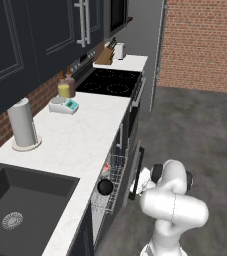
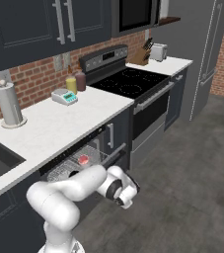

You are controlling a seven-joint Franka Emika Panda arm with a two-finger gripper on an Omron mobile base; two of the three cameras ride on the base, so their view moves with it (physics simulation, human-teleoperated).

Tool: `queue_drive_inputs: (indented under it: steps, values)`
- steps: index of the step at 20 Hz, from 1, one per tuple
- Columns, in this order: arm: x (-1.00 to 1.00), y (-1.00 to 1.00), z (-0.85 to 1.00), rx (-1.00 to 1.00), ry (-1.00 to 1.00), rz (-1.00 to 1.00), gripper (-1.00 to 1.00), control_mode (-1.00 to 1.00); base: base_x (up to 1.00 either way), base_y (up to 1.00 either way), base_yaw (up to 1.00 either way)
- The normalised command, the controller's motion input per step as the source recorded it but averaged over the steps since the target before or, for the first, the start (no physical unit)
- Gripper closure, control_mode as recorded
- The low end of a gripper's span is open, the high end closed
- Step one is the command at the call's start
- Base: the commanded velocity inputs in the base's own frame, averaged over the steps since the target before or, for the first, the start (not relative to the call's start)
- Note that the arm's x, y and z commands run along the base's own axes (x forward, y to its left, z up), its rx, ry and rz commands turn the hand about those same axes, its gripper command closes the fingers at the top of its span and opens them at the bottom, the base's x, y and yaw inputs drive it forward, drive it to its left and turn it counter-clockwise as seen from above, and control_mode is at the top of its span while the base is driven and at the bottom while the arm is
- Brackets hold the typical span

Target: Pick up the cup and bowl from the counter, place them in the dishwasher, and close the dishwasher door.

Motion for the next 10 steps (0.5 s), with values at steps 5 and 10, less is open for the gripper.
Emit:
queue_drive_inputs:
  steps: [5, 10]
  values:
    - [0.61, 1.0, 0.08, 0.0, 0.0, 0.01, -1.0, -1.0, 0.0, 0.0, 0.0]
    - [0.56, 1.0, 0.0, 0.0, 0.0, 0.0, -1.0, -1.0, 0.0, 0.0, 0.0]
